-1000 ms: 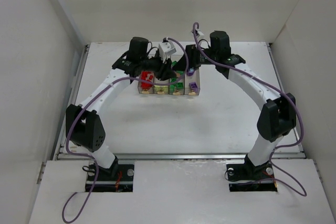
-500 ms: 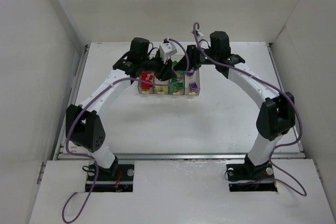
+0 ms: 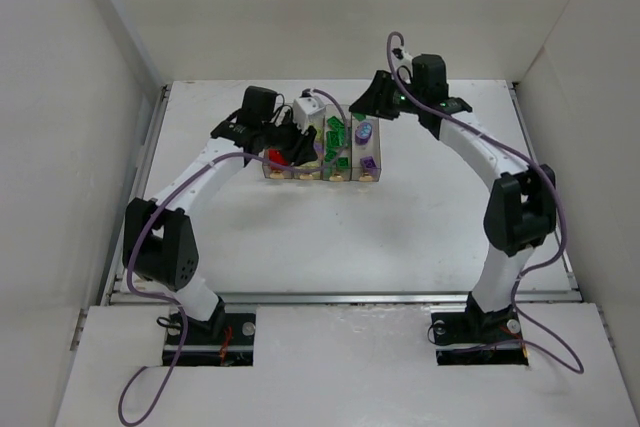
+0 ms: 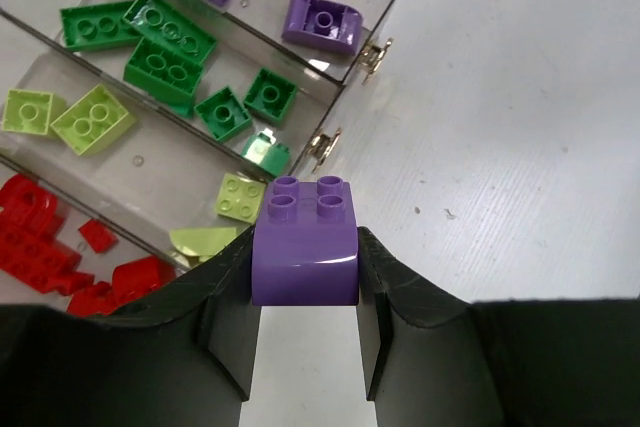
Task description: Sort the legos into containers by color
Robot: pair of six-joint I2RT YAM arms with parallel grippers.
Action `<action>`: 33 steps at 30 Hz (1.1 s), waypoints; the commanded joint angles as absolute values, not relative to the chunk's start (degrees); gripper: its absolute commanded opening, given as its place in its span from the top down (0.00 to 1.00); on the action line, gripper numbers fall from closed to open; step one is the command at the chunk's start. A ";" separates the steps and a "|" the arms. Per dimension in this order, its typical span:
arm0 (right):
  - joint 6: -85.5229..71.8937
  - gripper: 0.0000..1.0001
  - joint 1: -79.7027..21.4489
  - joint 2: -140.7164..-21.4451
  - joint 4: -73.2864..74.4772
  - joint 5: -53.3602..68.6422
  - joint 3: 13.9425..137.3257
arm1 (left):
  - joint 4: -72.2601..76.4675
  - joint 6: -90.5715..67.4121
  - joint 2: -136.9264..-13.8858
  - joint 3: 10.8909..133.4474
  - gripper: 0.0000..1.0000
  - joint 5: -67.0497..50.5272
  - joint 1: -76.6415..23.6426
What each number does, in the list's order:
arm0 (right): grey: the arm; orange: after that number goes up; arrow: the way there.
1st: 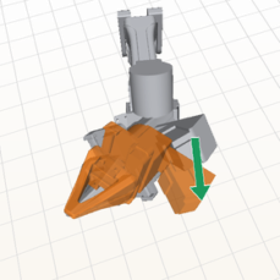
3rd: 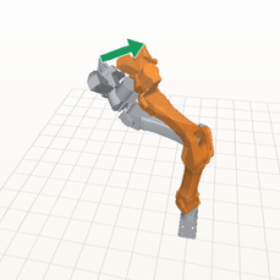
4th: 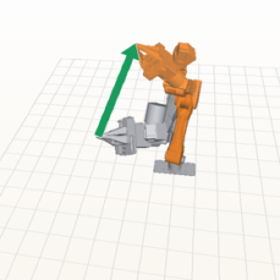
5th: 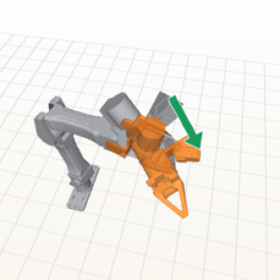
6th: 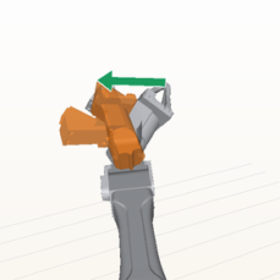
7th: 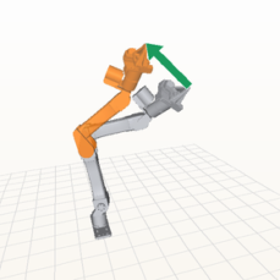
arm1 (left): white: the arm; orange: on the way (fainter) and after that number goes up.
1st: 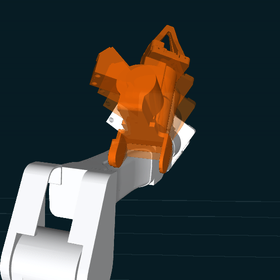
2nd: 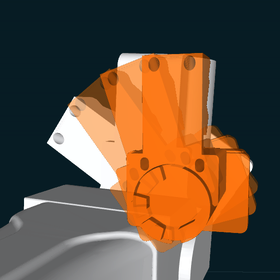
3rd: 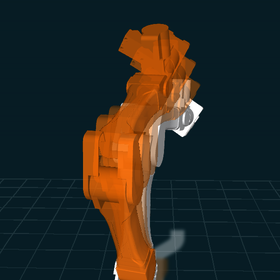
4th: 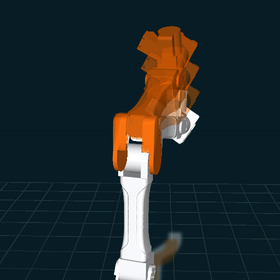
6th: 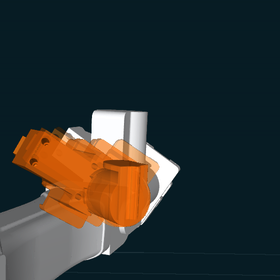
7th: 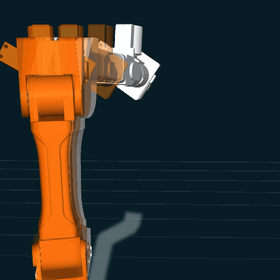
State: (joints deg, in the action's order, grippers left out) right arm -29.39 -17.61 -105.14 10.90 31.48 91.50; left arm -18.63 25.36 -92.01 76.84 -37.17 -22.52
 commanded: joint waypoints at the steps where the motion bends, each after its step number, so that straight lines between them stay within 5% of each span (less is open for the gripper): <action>1: -30.94 1.00 -18.46 -108.97 8.35 29.53 94.22 | -18.46 26.10 -89.21 76.73 1.00 -36.74 -21.97; 10: -31.64 0.47 -20.83 -116.62 8.35 30.59 98.00 | -18.46 26.10 -90.35 79.53 1.00 -36.21 -21.45; 11: -31.64 0.31 -20.83 -117.41 8.35 30.59 98.61 | -18.46 26.10 -90.96 79.54 1.00 -36.21 -21.45; 15: -32.26 0.00 -20.83 -118.12 9.40 31.11 99.66 | -18.46 25.05 -91.49 81.29 1.00 -36.21 -21.45; 24: -31.21 0.00 -18.38 -109.35 9.40 29.45 98.18 | -18.46 23.91 -95.53 86.82 1.00 -36.13 -22.49; 33: -31.20 0.00 -12.14 -92.12 13.61 16.36 84.13 | -17.67 18.55 -113.28 103.26 1.00 -34.55 -29.27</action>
